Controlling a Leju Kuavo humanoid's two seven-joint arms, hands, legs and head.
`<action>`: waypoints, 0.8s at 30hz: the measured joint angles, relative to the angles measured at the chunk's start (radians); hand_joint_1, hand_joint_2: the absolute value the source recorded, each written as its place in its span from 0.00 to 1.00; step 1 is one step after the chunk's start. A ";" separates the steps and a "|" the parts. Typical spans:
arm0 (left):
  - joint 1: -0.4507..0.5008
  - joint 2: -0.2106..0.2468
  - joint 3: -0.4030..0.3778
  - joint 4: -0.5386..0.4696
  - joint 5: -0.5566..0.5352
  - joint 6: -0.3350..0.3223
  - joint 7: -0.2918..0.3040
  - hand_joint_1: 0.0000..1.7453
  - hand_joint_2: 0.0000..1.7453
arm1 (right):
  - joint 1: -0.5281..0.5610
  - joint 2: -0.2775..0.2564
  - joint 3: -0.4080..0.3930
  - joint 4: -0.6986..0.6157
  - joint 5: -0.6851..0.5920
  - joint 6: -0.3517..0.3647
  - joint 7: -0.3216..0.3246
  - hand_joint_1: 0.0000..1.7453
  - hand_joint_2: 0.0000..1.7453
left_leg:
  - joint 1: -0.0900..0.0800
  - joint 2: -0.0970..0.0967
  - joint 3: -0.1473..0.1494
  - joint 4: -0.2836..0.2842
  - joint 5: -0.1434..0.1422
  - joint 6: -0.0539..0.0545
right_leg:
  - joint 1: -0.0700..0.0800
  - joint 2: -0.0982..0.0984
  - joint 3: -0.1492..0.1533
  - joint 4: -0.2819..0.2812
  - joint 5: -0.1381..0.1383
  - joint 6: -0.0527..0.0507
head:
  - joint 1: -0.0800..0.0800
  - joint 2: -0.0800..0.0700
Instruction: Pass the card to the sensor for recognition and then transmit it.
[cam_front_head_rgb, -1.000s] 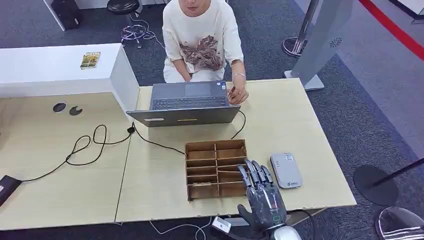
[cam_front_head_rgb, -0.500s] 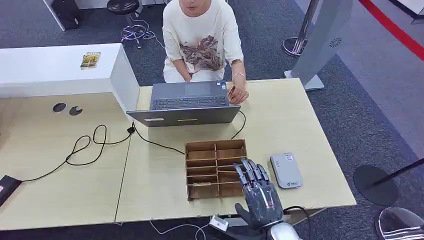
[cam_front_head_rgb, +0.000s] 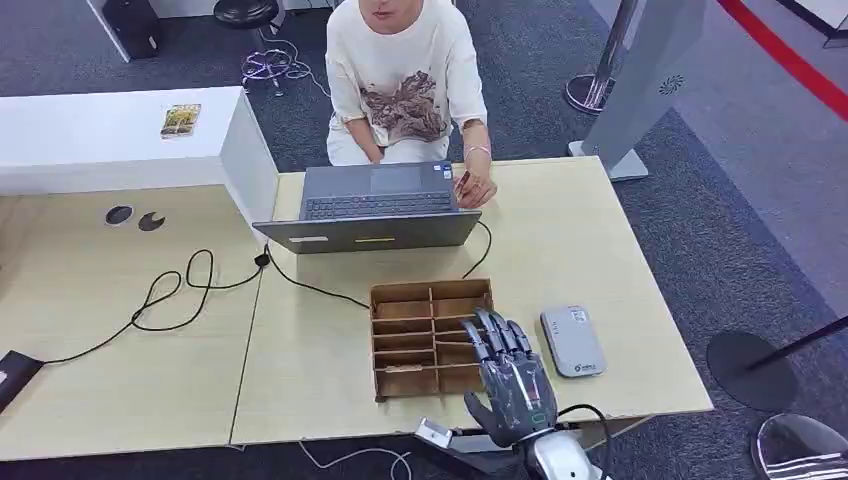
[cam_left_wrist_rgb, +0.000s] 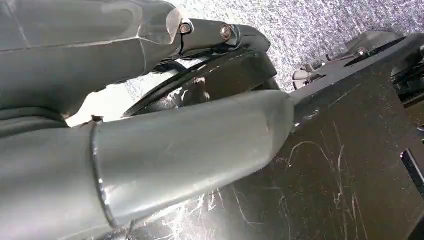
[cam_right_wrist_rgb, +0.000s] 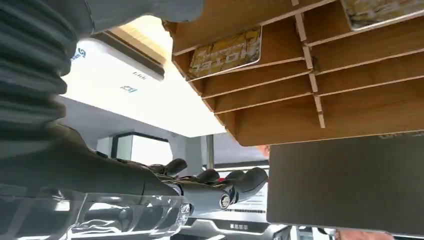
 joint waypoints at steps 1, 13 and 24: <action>0.000 0.000 0.000 0.000 -0.001 0.000 0.000 0.00 0.00 | -0.002 0.003 -0.004 0.004 -0.002 0.000 -0.002 0.16 1.00 | 0.000 0.000 0.000 0.000 0.000 0.000 | 0.000 0.000 0.000 0.000 0.000 0.000 | 0.000 0.000; 0.000 0.000 0.000 0.000 -0.005 -0.001 0.000 0.00 0.00 | -0.014 0.026 -0.035 0.048 -0.006 0.002 -0.006 0.35 1.00 | 0.000 0.000 0.000 0.000 0.000 0.000 | 0.000 0.000 0.000 0.000 0.000 0.000 | 0.000 0.000; -0.001 0.000 0.000 0.000 -0.005 -0.002 0.000 0.00 0.00 | -0.015 0.041 -0.054 0.071 -0.002 0.001 -0.019 0.38 1.00 | 0.000 0.000 0.000 0.000 0.000 0.000 | 0.000 0.000 0.000 0.000 0.000 0.000 | 0.000 0.000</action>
